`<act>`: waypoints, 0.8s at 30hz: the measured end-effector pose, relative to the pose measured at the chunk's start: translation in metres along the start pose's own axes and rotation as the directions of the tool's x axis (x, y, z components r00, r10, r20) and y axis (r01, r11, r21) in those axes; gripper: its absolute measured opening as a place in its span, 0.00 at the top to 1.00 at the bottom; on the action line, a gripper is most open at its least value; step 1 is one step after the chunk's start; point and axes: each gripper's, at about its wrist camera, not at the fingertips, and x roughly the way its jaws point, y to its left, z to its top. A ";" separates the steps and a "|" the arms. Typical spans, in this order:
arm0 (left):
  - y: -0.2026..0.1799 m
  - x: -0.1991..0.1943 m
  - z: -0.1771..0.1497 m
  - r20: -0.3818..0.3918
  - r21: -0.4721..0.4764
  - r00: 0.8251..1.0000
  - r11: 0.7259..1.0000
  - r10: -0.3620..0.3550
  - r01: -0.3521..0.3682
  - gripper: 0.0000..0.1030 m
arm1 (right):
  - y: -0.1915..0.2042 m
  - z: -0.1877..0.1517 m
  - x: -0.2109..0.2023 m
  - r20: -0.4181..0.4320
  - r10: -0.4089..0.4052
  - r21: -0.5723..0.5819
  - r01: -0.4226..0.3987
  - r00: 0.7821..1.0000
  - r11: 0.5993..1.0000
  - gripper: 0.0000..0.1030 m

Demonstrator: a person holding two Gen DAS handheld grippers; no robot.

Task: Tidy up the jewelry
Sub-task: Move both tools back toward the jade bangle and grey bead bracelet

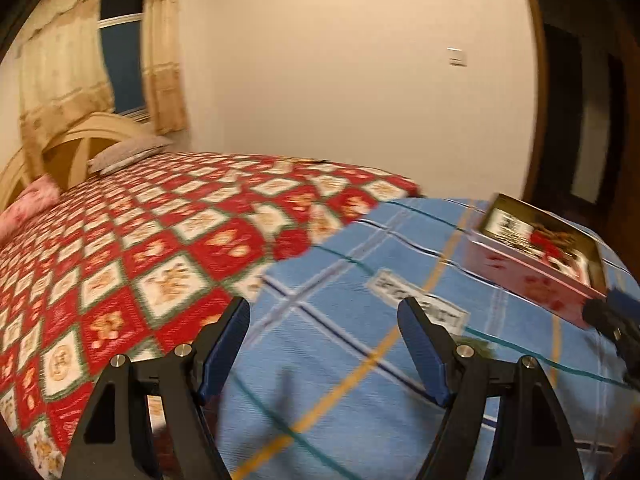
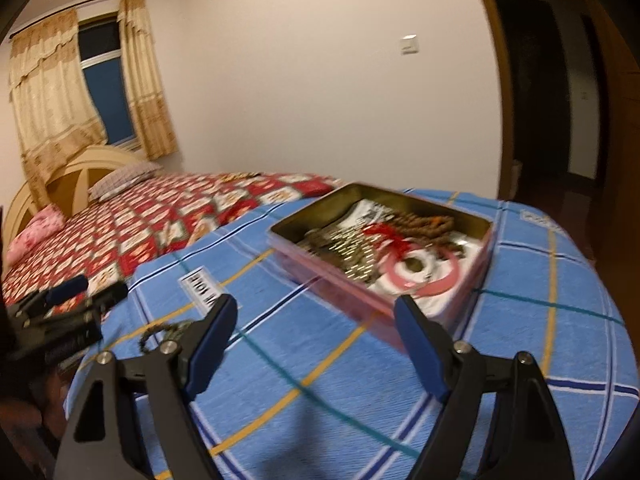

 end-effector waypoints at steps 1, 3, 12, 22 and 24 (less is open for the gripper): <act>0.005 0.002 0.000 -0.001 -0.008 1.000 1.000 0.021 -0.021 0.26 | 0.004 -0.001 0.004 -0.021 0.026 0.000 -0.026 0.999 1.000 0.21; 0.011 0.003 -0.001 -0.009 -0.027 1.000 0.999 0.027 -0.028 0.26 | 0.012 -0.003 0.012 -0.068 0.088 0.006 -0.088 0.994 0.996 0.21; 0.022 0.006 -0.003 -0.037 -0.082 0.999 0.996 0.037 -0.040 0.26 | 0.065 -0.009 0.035 -0.201 0.215 -0.113 -0.240 0.956 0.964 0.33; 0.037 0.007 -0.005 -0.045 -0.155 0.998 0.987 0.044 -0.050 0.26 | 0.114 -0.018 0.077 -0.350 0.208 -0.248 -0.305 0.913 0.920 0.78; 0.035 0.008 -0.005 -0.049 -0.142 0.998 0.989 0.044 -0.050 0.26 | 0.112 -0.019 0.075 -0.353 0.223 -0.236 -0.317 0.909 0.919 0.85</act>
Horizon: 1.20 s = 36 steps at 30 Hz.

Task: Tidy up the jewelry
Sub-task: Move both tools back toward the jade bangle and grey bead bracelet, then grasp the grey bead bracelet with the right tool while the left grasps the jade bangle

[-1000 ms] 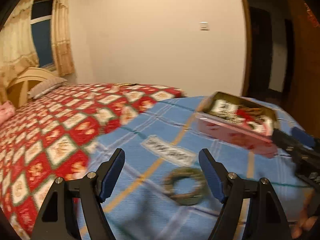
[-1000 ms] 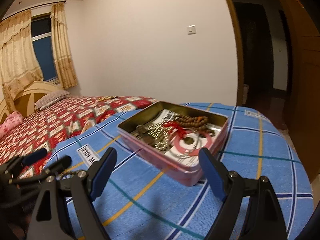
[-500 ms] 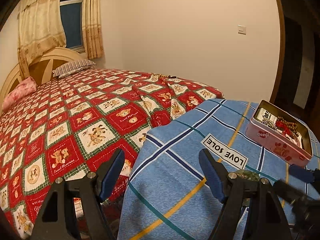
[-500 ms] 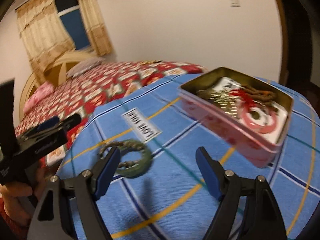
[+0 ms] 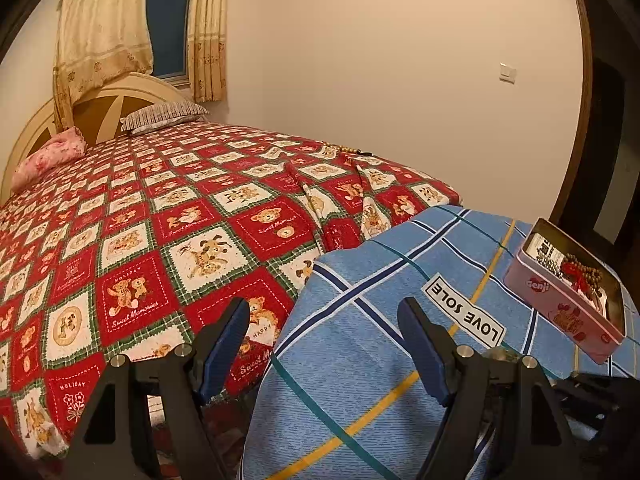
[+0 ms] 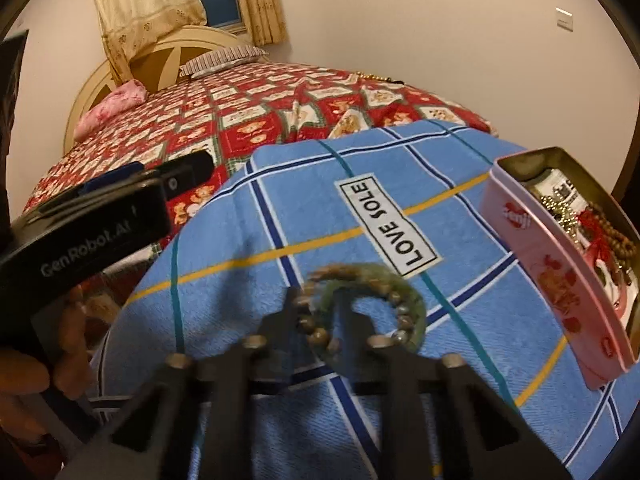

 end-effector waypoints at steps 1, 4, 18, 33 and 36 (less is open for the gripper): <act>-0.001 0.001 0.000 -0.003 0.009 1.000 1.000 0.001 -0.001 0.26 | -0.003 -0.001 -0.007 0.034 0.012 0.011 -0.012 0.999 1.000 0.87; -0.008 0.001 0.000 -0.003 0.042 1.000 0.999 -0.006 0.006 0.26 | -0.012 -0.003 -0.025 0.129 0.024 0.050 -0.031 0.991 0.998 0.88; -0.066 0.002 -0.011 -0.131 0.220 0.951 0.927 -0.280 0.304 0.26 | -0.084 -0.012 -0.076 0.266 -0.072 0.265 -0.001 0.961 0.964 0.88; -0.124 0.050 -0.027 -0.390 0.264 0.890 0.897 -0.237 0.355 0.26 | -0.111 -0.037 -0.054 0.027 -0.028 0.269 0.020 0.999 0.963 0.31; -0.120 0.049 -0.027 -0.384 0.245 0.888 0.899 -0.254 0.364 0.35 | -0.111 -0.039 -0.065 0.065 -0.032 0.260 0.014 0.997 0.966 0.29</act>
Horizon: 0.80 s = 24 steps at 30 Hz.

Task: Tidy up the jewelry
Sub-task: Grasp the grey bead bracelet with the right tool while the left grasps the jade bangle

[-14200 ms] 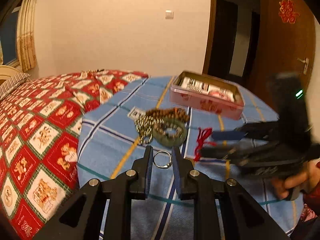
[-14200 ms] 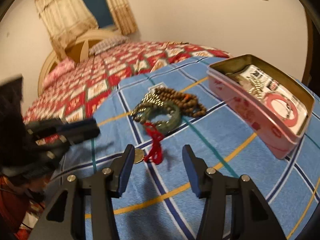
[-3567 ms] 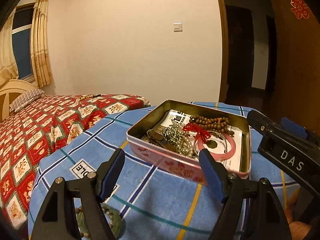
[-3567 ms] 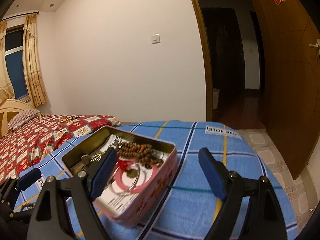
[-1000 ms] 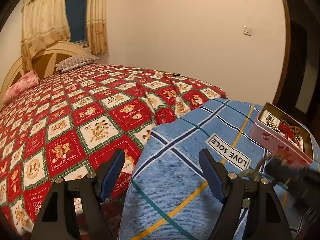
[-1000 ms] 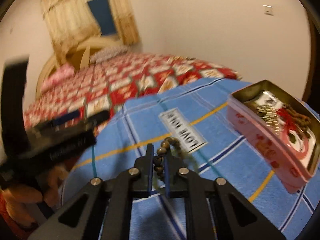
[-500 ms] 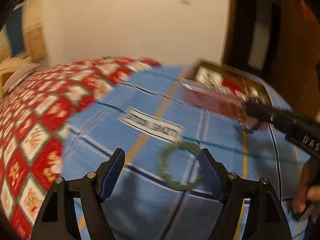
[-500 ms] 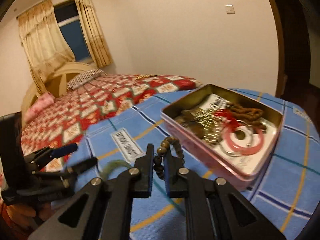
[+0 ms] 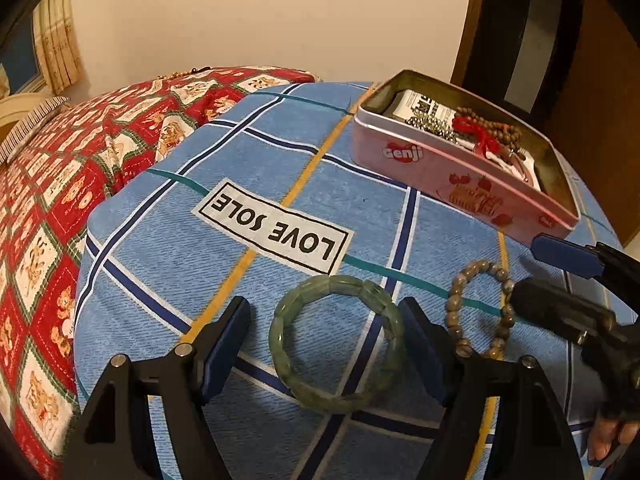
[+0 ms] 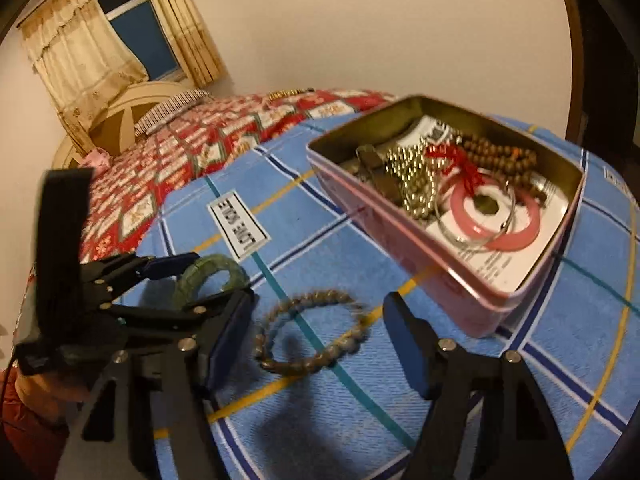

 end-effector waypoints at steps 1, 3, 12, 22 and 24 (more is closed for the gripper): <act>0.002 -0.001 0.000 0.010 -0.009 1.000 1.000 -0.006 0.006 0.46 | -0.002 -0.001 -0.004 0.012 -0.005 0.003 0.005 1.000 1.000 0.29; 0.004 -0.004 0.000 0.017 -0.022 1.000 1.000 -0.021 0.021 0.56 | -0.007 -0.001 -0.006 0.023 -0.026 0.022 0.025 0.999 0.999 0.29; 0.011 -0.008 0.000 0.039 -0.065 0.998 0.997 -0.040 0.043 0.81 | 0.002 0.000 0.012 -0.045 -0.009 -0.001 0.009 0.999 1.000 0.23; 0.005 -0.016 -0.002 0.075 -0.038 0.996 0.998 0.044 -0.042 0.81 | 0.035 -0.002 0.038 -0.121 -0.144 -0.191 0.120 0.982 0.974 0.22; 0.005 -0.018 -0.002 0.085 -0.037 0.995 0.998 0.056 -0.053 0.81 | 0.038 -0.002 0.039 -0.121 -0.162 -0.212 0.134 0.979 0.968 0.31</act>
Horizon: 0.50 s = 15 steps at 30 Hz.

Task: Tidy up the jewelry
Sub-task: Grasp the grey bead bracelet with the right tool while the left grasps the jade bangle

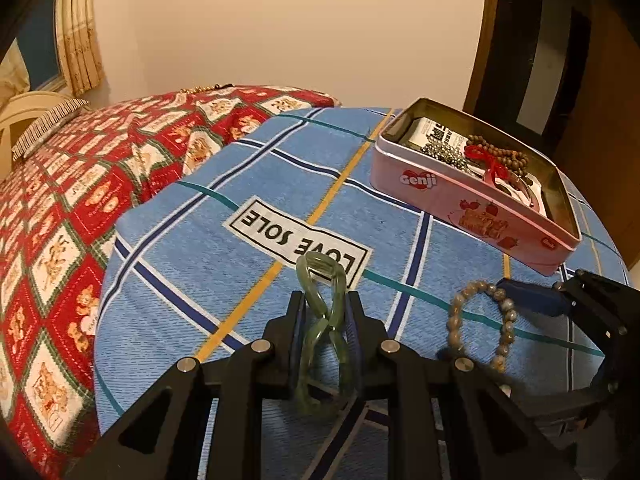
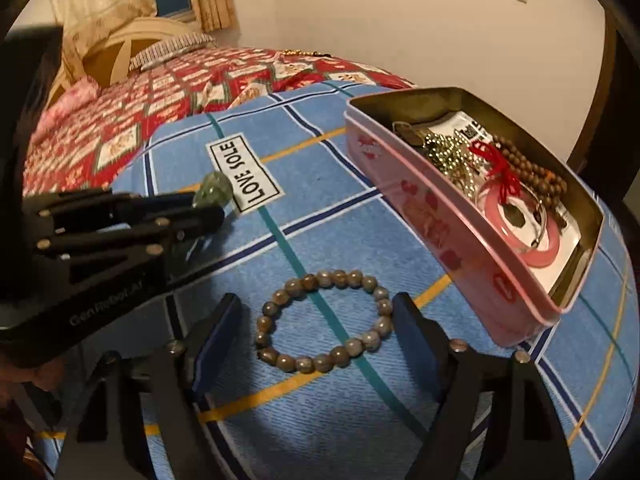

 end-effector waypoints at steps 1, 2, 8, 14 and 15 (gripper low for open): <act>0.000 -0.001 0.000 0.005 0.001 1.000 1.000 0.009 -0.009 0.81 | 0.001 0.000 -0.001 0.003 -0.011 -0.007 0.011 1.000 1.000 0.43; 0.000 -0.001 0.000 0.008 0.002 1.000 1.000 0.016 -0.016 0.81 | 0.001 -0.001 -0.002 0.008 -0.019 -0.008 0.019 1.000 1.000 0.47; 0.000 -0.003 0.000 0.018 0.007 0.999 0.999 0.033 -0.033 0.81 | -0.012 -0.001 -0.006 0.026 0.025 0.062 -0.027 0.999 0.998 0.82; -0.001 -0.005 0.000 0.028 0.005 0.999 0.999 0.043 -0.043 0.81 | -0.014 -0.002 -0.013 0.070 0.058 0.094 -0.065 0.996 0.993 0.88; 0.000 -0.005 0.000 0.029 0.004 0.999 0.999 0.042 -0.043 0.81 | -0.014 -0.003 -0.016 0.086 0.057 0.098 -0.065 0.995 0.993 0.88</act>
